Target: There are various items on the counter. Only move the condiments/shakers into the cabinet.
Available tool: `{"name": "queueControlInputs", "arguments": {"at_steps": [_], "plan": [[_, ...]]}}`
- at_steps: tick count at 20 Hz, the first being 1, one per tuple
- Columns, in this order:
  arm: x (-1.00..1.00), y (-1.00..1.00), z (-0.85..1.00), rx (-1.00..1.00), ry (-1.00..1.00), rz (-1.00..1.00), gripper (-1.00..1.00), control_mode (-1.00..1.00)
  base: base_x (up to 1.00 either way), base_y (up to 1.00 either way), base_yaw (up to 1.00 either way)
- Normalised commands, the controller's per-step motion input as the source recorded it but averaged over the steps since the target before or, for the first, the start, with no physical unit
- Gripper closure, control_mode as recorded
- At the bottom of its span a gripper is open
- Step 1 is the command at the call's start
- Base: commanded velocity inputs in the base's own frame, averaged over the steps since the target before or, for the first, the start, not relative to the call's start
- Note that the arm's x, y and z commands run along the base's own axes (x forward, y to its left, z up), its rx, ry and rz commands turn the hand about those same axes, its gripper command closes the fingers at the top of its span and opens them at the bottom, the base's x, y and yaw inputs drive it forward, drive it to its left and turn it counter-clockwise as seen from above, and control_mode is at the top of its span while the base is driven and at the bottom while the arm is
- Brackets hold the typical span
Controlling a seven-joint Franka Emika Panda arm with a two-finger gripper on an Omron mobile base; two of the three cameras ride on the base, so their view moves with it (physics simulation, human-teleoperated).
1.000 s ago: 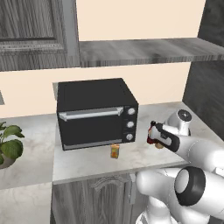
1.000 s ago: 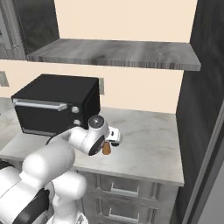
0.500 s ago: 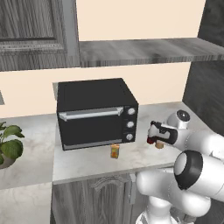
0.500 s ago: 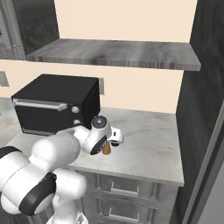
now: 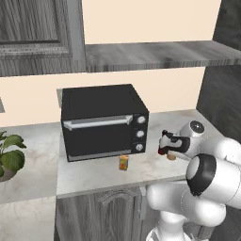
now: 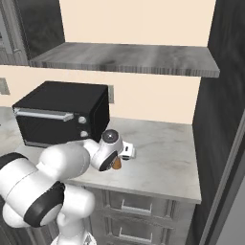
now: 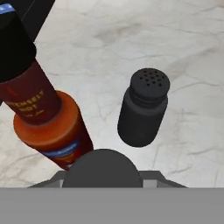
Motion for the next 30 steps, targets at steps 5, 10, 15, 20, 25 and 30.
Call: {"name": "queueControlInputs", "arguments": {"at_steps": [5, 10, 15, 20, 25, 30], "plan": [[-0.17, 0.0, 0.35, 0.0, 0.0, 0.0, 1.0, -1.0, 0.0, 0.0, 0.0], [-0.44, 0.0, 1.0, 0.0, 0.0, 0.0, 1.0, -1.0, 0.0, 0.0, 0.0], [-0.31, 0.0, 1.0, 0.0, 0.0, 0.0, 1.0, -1.0, 0.0, 0.0, 0.0], [-0.25, 0.05, 1.0, 0.0, -0.04, 0.0, 1.0, -1.0, 0.0, 0.0, 0.0], [-0.43, 0.27, 1.0, 0.0, -0.1, 0.0, 1.0, -1.0, 0.0, 0.0, 0.0], [-0.53, 0.32, 1.0, 0.0, -0.12, 0.0, 1.0, -1.0, 0.0, 0.0, 0.0]]}}
